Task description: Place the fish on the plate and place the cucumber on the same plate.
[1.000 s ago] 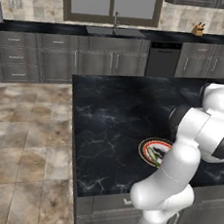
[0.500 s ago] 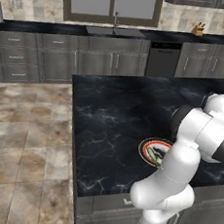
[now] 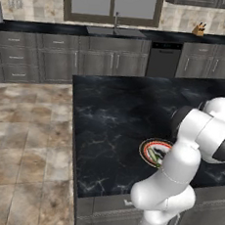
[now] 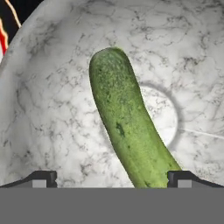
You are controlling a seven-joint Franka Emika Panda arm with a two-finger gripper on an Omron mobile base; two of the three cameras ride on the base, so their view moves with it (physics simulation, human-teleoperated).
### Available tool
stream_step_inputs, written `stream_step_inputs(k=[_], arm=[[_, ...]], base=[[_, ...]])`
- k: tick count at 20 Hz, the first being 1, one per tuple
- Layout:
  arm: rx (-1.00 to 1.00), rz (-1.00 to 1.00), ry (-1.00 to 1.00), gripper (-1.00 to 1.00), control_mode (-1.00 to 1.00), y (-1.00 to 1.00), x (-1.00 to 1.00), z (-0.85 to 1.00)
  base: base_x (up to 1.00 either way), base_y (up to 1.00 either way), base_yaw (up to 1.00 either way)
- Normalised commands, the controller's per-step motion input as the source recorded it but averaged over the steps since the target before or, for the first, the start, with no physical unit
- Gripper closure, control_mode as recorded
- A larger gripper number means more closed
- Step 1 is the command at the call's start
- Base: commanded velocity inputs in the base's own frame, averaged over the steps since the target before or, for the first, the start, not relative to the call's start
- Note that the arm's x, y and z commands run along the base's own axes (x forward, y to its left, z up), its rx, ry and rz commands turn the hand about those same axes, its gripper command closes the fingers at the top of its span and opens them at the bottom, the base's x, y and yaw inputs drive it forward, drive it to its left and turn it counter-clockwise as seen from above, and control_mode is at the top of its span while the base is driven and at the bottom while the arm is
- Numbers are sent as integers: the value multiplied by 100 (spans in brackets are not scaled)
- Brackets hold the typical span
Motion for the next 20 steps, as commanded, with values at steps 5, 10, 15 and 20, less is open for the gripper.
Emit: stream_step_inputs(k=[5, 10, 15, 20], arm=[[0, 0, 0, -100, -100, -22, 23, -2], [0, 0, 0, -100, -100, -35, 0, -7], [0, 0, 0, -100, -100, -2, 0, -8], [0, 0, 0, -100, -100, 3, 0, 0]], base=[[0, 0, 0], [0, 0, 0], [0, 0, 0], [0, 0, 0]])
